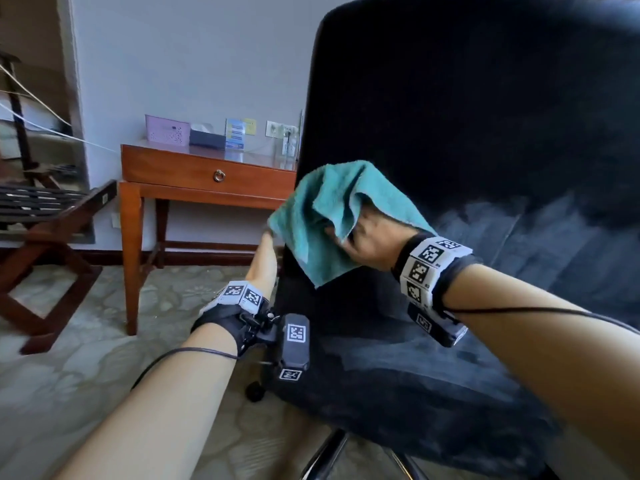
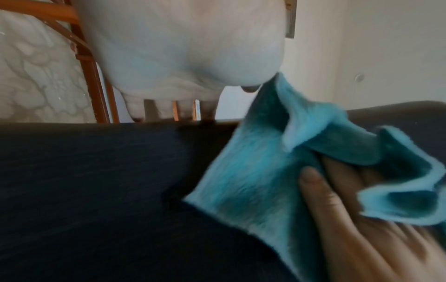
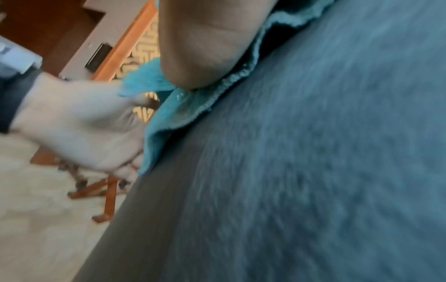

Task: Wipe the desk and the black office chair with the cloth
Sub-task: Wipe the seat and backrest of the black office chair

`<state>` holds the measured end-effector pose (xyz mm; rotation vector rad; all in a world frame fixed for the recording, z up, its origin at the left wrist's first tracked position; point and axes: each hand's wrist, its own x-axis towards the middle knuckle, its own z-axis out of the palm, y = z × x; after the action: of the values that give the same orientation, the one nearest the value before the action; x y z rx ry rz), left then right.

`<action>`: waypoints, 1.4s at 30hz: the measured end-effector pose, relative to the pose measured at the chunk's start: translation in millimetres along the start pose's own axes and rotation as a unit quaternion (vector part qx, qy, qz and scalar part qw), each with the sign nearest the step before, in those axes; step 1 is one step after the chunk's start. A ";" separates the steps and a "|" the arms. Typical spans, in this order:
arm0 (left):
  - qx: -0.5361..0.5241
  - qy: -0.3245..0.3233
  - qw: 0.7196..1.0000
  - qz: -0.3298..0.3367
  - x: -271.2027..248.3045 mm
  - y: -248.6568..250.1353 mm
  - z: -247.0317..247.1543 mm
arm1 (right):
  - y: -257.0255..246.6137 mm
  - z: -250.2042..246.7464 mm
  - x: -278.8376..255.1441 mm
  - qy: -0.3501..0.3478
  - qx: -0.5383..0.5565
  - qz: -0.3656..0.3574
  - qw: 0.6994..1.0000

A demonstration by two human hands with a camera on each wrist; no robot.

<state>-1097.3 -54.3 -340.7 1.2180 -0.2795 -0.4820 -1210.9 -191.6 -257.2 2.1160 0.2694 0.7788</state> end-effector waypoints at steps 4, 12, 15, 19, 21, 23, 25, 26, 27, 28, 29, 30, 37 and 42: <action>-0.047 0.036 0.998 -0.001 20.8 -17.8 -11.3 | -26.2 7.7 6.4 0.117 0.139 0.138 0.974; -0.077 -0.018 0.995 -0.068 3.4 -8.5 -39.6 | -114.8 83.4 -24.3 -0.055 0.056 -0.167 0.983; -0.033 0.001 0.998 -0.055 0.0 8.5 -26.4 | -59.3 53.1 6.3 0.068 0.019 -0.072 0.995; 0.014 0.044 0.999 0.005 16.8 4.7 -18.6 | -0.6 20.1 41.0 0.094 0.019 -0.017 0.995; 0.015 0.058 0.997 0.037 1.2 11.8 -7.2 | -11.7 23.6 39.8 0.105 0.006 0.032 0.994; 0.027 0.027 0.998 0.042 -3.1 7.7 -2.8 | -53.1 48.6 14.5 0.062 0.059 0.060 0.995; 0.064 0.010 0.998 0.013 -0.6 -3.4 -12.6 | -96.4 72.5 -24.1 -0.027 0.115 -0.025 0.993; 0.072 -0.001 0.997 -0.012 0.0 -7.6 -17.0 | -104.5 78.0 -39.7 -0.070 0.118 -0.096 0.986; 0.092 -0.012 0.995 -0.032 -0.8 -10.0 -20.8 | -99.7 82.4 -46.2 -0.058 0.099 -0.140 0.984; 0.124 -0.015 0.992 -0.035 -4.5 -5.8 -21.6 | -84.3 79.1 -43.8 -0.055 0.085 -0.154 0.983; 0.146 -0.005 0.989 -0.018 -12.0 1.3 -18.1 | -64.0 68.0 -37.5 -0.059 0.094 -0.132 0.985; 0.149 0.001 0.989 0.012 -17.2 13.2 -11.5 | -40.2 56.1 -29.2 -0.035 0.110 -0.089 0.989; 0.114 0.017 0.986 0.123 76.6 19.2 27.4 | 7.3 6.2 -18.4 0.112 0.022 0.182 0.977; 0.098 0.013 0.990 0.099 7.1 36.6 41.7 | -44.2 53.9 -78.3 -0.003 0.079 -0.004 0.997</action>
<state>-1102.7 -82.7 -292.8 1.3695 -0.4289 -0.2721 -1235.4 -233.7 -349.9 2.2641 0.3460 0.7689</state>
